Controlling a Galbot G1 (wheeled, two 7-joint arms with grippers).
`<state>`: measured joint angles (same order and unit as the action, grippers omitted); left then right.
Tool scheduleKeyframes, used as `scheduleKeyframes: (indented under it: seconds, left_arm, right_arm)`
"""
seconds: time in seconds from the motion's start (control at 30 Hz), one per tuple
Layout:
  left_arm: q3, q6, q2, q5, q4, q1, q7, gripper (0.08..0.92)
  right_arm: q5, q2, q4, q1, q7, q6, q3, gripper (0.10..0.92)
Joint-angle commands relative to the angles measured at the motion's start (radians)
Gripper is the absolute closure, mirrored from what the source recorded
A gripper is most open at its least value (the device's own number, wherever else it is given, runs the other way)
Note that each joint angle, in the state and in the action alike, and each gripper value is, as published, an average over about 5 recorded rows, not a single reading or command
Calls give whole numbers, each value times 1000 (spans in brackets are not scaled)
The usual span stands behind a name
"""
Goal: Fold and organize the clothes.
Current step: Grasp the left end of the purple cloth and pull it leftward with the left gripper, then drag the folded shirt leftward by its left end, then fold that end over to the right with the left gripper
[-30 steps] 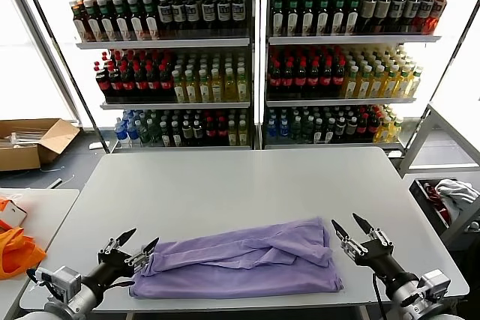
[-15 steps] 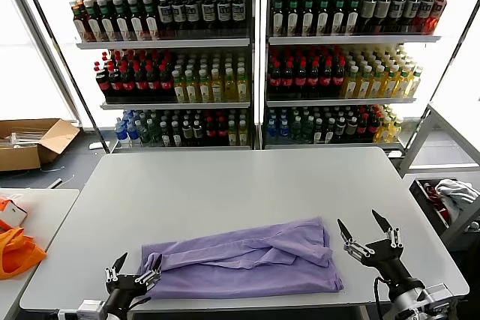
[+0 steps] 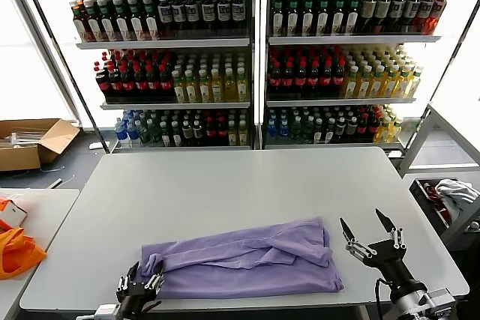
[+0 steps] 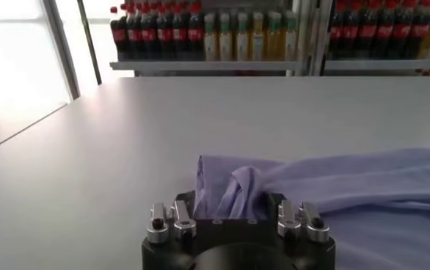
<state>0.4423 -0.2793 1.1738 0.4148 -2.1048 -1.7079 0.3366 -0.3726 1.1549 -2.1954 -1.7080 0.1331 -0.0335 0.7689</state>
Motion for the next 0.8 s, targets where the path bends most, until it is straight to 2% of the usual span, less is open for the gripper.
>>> scheduleKeyframes:
  seconds: [0.03,0.3,0.47,0.53,0.63,0.8]
  left_arm:
    - [-29,2,20,28,19,9,25,460]
    - [-20,24,17,16,16,14,12,694]
    - [56,44,-25,23,10,37,-12,829]
    - [114,51,-56,42,22,61,-20,871]
    - [243,58,-122,94,63,97,-54,892]
    - [466,75,-276,159,224,140,-188,893]
  right_arm:
    - [7,5,0,0,-3,8,1,203]
    - [-2,5,0,12,-2,5,-6,203]
    - [-18,-2,2,11,0,5,3,203]
    - [-27,-7,2,11,1,5,10,203]
    - [-38,-14,3,11,1,5,17,203]
    - [-50,-21,3,12,3,6,23,203]
